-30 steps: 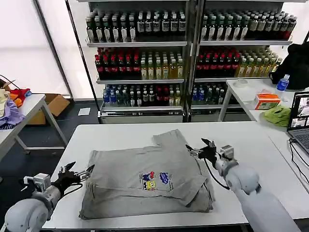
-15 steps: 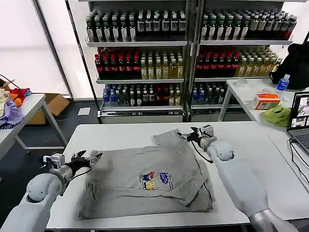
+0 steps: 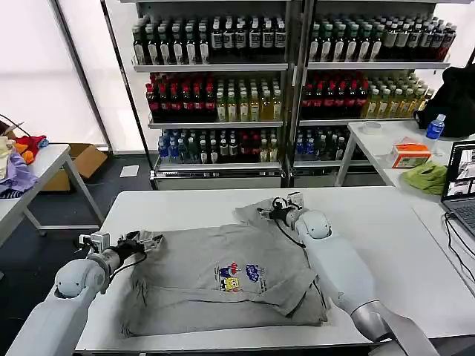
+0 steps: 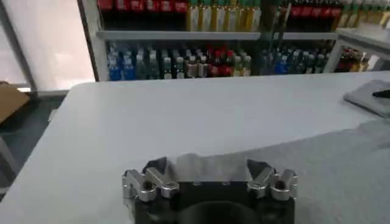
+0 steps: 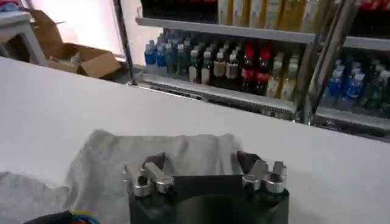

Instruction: Fold and organize the clothes.

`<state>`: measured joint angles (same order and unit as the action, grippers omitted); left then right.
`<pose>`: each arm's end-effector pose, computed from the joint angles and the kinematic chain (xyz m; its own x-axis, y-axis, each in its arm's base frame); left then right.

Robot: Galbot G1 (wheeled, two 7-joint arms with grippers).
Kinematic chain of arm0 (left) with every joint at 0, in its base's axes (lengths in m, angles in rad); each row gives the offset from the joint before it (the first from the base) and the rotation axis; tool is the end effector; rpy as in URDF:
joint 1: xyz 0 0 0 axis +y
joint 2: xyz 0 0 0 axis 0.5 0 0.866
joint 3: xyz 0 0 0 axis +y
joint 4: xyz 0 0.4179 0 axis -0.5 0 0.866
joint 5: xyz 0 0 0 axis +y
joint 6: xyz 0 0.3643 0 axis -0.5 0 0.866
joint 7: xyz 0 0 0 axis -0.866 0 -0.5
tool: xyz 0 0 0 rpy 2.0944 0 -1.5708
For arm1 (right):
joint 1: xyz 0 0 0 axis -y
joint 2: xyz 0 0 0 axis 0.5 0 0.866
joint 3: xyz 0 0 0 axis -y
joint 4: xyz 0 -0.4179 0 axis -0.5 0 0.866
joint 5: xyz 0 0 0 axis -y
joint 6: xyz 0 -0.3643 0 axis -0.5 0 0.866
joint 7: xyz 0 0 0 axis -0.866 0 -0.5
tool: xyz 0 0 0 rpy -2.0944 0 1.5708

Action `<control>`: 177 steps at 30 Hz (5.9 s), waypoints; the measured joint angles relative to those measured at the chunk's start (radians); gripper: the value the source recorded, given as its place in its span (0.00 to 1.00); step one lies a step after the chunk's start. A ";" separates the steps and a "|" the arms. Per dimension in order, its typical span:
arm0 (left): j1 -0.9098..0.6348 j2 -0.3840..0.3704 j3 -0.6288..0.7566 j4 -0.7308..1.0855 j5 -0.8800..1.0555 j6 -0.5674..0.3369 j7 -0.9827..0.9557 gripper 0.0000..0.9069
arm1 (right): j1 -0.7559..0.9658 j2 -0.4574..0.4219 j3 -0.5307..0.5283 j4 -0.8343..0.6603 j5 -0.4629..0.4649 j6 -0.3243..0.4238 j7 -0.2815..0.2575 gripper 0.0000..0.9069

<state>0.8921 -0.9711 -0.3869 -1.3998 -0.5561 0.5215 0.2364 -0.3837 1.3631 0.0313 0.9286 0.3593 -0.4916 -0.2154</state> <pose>0.4168 0.2305 -0.3637 -0.8069 0.2187 0.5487 0.2132 0.9741 -0.0747 0.6034 0.0037 -0.3545 -0.7477 -0.3673 0.5532 -0.4243 0.9051 0.0276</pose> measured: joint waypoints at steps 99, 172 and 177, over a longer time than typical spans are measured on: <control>0.765 -0.050 -0.355 -0.722 0.185 -0.075 -0.190 1.00 | -1.093 -0.306 0.542 1.166 0.179 0.284 0.146 1.00; 0.697 -0.066 -0.527 -0.529 -0.033 -0.241 -0.297 0.02 | -1.218 -0.309 0.586 1.223 0.226 0.411 0.135 1.00; 0.680 -0.038 -0.473 -0.617 -0.082 -0.229 -0.288 0.02 | -1.236 -0.299 0.600 1.227 0.217 0.418 0.136 1.00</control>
<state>1.5723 -1.0090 -0.8602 -2.0168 -0.6385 0.2922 -0.0513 -1.6196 1.0646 0.6314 2.1552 0.5758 -0.0735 -0.0798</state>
